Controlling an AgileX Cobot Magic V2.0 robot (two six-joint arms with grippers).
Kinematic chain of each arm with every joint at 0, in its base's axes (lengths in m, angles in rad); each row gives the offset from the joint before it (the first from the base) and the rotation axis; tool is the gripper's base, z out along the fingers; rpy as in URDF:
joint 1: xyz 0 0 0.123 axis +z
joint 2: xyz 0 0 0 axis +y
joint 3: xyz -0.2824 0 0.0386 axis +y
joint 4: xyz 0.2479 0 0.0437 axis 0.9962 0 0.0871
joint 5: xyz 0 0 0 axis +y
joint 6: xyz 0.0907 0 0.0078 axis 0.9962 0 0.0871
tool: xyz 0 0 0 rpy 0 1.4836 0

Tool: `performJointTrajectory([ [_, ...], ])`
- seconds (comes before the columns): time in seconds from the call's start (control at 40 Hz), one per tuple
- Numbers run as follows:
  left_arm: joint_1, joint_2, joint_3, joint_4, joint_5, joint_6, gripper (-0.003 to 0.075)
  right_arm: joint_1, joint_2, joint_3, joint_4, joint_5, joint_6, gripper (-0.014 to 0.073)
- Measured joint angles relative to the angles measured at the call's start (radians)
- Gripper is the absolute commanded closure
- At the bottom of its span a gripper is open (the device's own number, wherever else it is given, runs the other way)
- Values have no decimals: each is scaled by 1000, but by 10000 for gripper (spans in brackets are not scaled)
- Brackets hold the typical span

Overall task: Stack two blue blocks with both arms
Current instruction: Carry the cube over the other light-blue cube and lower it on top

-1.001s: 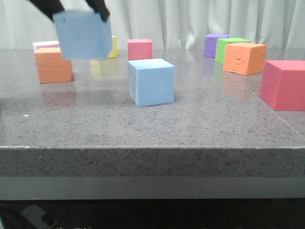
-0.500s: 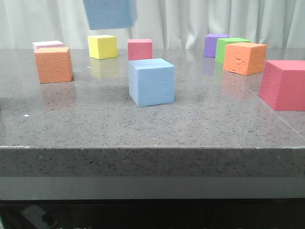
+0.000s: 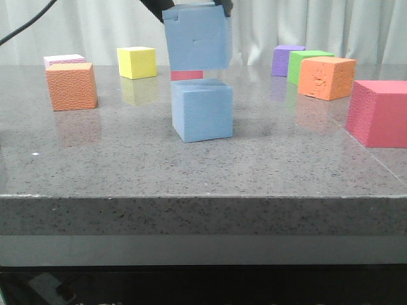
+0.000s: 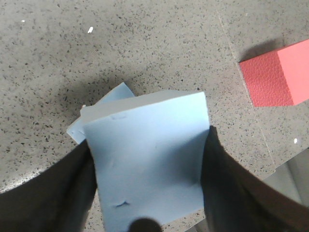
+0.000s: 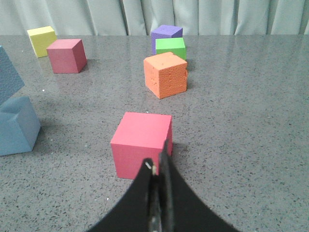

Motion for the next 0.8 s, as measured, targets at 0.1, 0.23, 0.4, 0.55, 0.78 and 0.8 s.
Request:
performJointTrajectory([
  [0.1,0,7,-2,0,0,0,424,0,0,0,0,0,0,661],
  [0.23,0,18,-4,2,0,0,424,0,0,0,0,0,0,661],
  [0.4,0,33,-4,11,0,0,423,0,0,0,0,0,0,661],
  [0.55,0,37,-4,15,0,0,422,0,0,0,0,0,0,661],
  [0.78,0,38,-4,17,0,0,332,0,0,0,0,0,0,661],
  [0.8,0,40,-4,17,0,0,318,0,0,0,0,0,0,661],
])
